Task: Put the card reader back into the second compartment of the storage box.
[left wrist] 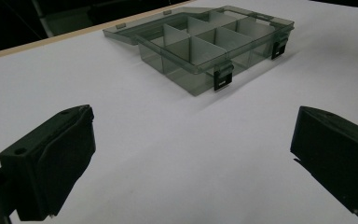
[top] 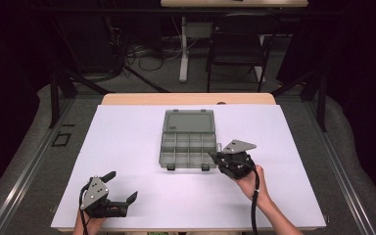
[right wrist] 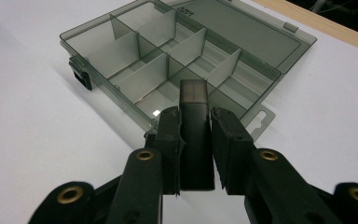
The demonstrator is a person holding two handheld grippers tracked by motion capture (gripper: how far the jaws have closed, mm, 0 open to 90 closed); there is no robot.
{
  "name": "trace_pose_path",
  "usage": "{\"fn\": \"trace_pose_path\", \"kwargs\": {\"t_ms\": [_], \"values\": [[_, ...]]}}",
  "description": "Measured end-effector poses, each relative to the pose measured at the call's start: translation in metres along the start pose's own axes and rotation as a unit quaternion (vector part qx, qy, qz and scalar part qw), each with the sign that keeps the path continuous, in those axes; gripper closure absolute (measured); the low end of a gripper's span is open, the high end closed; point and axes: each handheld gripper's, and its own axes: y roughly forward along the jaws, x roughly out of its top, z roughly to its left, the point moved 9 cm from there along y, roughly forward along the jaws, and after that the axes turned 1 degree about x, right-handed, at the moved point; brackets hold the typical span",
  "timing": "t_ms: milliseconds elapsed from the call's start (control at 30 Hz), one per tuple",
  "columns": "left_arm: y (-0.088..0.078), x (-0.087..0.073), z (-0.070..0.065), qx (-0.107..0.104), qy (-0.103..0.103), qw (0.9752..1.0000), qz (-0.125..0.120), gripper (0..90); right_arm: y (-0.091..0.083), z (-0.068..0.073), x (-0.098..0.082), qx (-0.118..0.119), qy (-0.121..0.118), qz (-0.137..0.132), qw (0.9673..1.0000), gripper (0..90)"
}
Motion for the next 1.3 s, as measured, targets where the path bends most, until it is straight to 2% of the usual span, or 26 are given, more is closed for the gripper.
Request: {"fn": "trace_pose_path", "kwargs": {"t_ms": [500, 1300], "values": [[0.001, 0.000, -0.001, -0.001, 0.003, 1.0000, 0.001, 0.0, 0.009, 0.002, 0.014, 0.006, -0.002, -0.006, 1.0000, 73.2], [0.001, 0.001, -0.002, -0.003, 0.003, 1.0000, 0.001, 0.1, 0.022, 0.006, 0.026, 0.014, -0.006, -0.003, 0.9999, 73.2]]}}
